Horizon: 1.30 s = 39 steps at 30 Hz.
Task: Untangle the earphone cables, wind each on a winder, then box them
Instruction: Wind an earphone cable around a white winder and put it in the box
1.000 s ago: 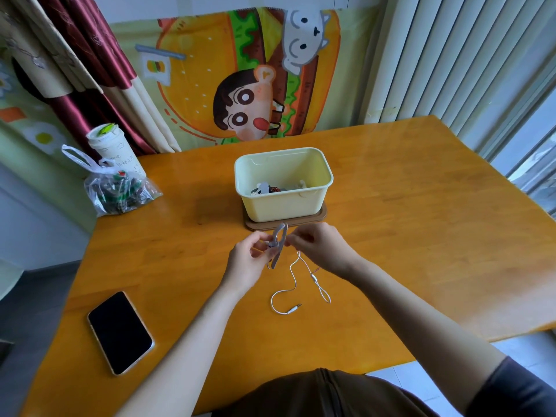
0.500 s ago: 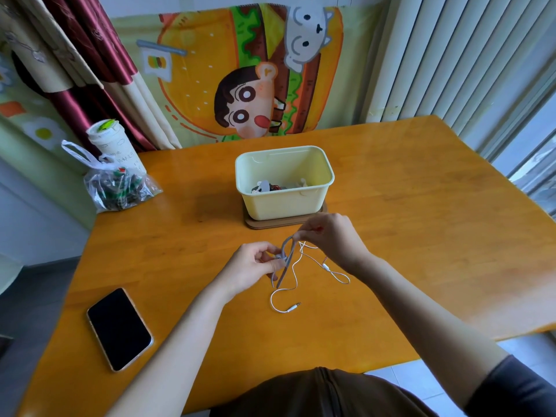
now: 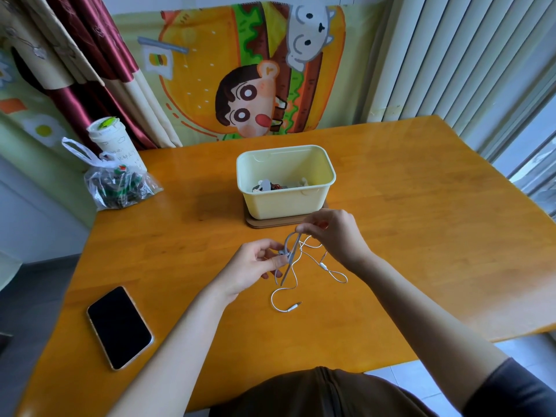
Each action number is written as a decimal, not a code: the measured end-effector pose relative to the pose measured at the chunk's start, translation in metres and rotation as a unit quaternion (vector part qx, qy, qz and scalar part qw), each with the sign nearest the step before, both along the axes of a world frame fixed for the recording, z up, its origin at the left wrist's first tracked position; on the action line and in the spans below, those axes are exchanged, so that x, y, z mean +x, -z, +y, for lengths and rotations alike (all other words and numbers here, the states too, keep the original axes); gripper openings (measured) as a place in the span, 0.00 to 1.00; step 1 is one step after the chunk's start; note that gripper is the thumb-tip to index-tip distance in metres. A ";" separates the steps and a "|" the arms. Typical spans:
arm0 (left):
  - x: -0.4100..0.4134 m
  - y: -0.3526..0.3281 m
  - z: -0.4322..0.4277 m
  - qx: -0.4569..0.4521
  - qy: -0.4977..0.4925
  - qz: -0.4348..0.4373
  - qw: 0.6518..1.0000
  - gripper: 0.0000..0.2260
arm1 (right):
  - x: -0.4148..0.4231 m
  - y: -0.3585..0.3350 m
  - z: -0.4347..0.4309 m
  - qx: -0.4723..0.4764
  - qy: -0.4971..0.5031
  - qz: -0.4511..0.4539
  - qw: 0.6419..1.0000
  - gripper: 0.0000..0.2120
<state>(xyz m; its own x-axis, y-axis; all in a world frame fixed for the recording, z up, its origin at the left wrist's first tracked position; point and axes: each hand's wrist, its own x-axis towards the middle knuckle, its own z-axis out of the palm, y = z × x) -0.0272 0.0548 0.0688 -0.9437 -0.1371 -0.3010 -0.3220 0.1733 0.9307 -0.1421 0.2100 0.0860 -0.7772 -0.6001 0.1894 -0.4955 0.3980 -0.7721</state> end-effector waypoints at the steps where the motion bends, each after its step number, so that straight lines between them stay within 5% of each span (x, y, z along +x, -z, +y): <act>1: 0.000 0.000 -0.001 0.010 0.004 -0.001 1.000 0.07 | -0.001 -0.002 0.000 -0.004 -0.005 -0.015 1.000 0.12; 7: 0.001 -0.009 -0.003 0.090 0.045 0.020 0.995 0.10 | -0.005 0.000 0.001 -0.014 -0.036 -0.087 0.995 0.14; 13: -0.012 -0.014 0.004 0.290 -0.146 0.121 0.938 0.08 | 0.009 0.017 -0.006 -0.081 0.017 -0.182 0.980 0.09; 23: -0.023 -0.005 0.016 0.384 -0.280 0.122 0.872 0.03 | 0.032 0.021 -0.015 -0.049 -0.010 -0.203 0.978 0.11; 28: -0.025 0.002 0.012 0.255 -0.309 0.119 0.908 0.02 | 0.037 0.019 -0.015 -0.010 -0.010 -0.167 0.986 0.09; 34: -0.018 0.021 0.006 -0.174 -0.194 0.153 0.953 0.04 | 0.034 0.009 -0.012 0.066 -0.033 -0.063 0.995 0.10; 39: -0.010 0.026 -0.003 -0.193 -0.143 0.115 0.964 0.04 | 0.014 -0.004 0.001 0.112 -0.062 -0.025 0.992 0.08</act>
<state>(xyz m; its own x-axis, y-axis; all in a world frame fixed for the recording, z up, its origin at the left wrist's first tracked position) -0.0374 0.0522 0.0431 -0.8864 -0.4614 0.0383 -0.2003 0.4567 0.8668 -0.1276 0.2113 0.0897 -0.6998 -0.7143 0.0043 -0.5147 0.5000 -0.6965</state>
